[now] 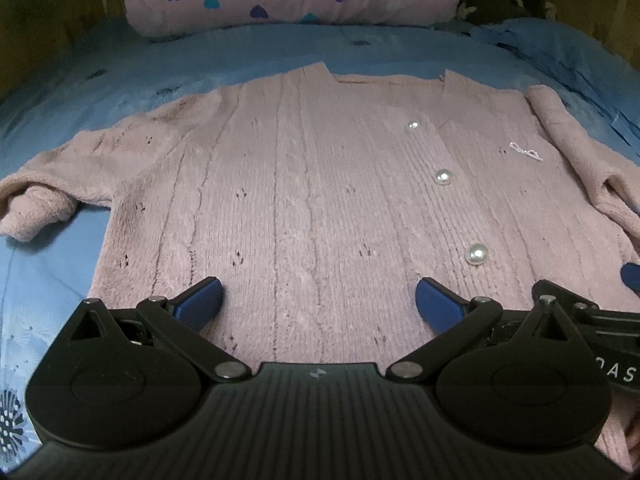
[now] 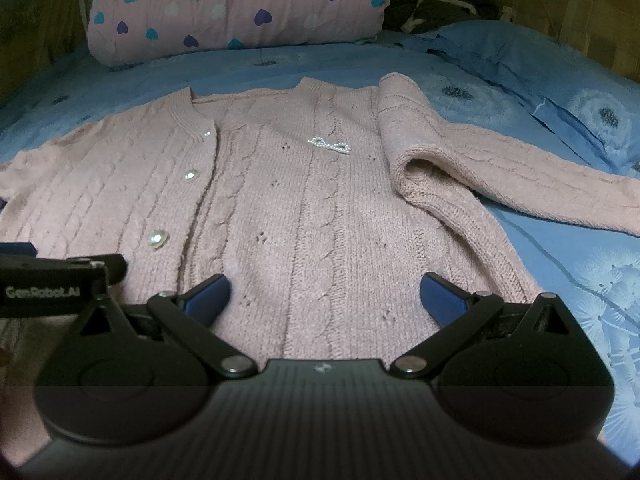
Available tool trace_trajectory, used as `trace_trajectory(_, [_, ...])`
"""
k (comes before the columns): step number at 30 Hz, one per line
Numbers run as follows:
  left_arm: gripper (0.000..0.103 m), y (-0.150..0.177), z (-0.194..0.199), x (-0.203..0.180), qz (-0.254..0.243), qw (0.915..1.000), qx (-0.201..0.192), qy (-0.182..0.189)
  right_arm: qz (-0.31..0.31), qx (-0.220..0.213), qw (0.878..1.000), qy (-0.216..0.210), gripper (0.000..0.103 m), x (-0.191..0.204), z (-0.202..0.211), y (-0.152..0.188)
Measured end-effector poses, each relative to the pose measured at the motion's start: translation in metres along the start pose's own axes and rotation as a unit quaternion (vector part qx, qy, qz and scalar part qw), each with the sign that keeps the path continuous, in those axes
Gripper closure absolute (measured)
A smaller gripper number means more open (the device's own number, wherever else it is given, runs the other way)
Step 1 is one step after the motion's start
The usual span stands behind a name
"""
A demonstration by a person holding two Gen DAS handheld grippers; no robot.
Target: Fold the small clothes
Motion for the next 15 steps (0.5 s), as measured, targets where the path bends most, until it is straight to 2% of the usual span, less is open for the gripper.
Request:
trace_trajectory(4, [0.000, -0.002, 0.004, 0.003, 0.000, 0.9995, 0.021, 0.023, -0.008, 0.008, 1.000, -0.013, 0.000, -0.003, 0.005, -0.003])
trace_trajectory(8, [0.000, -0.005, 0.013, 0.007, 0.014, 0.9983, 0.024, 0.051, -0.010, 0.015, 0.999, -0.028, 0.000, -0.008, 0.017, -0.014])
trace_trajectory(12, [0.000, -0.008, 0.025, 0.011, 0.020, 0.9978, 0.016, 0.061, -0.030, -0.018, 0.999, -0.008, 0.000, -0.033, 0.034, -0.044])
trace_trajectory(15, [0.000, -0.013, 0.030, 0.014, 0.012, 0.9978, 0.012, 0.064, -0.070, -0.034, 0.997, 0.011, 0.000, -0.062, 0.036, -0.066])
Point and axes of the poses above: each gripper's, at about its wrist camera, not at the fingertips, and z roughly against the way its jaws point, x to its left, y to its underside, the point moved 8 cm from there along -z, roughly the way its jaws point, and after that the axes turned 11 degrees about -z, right-handed, at the moved point
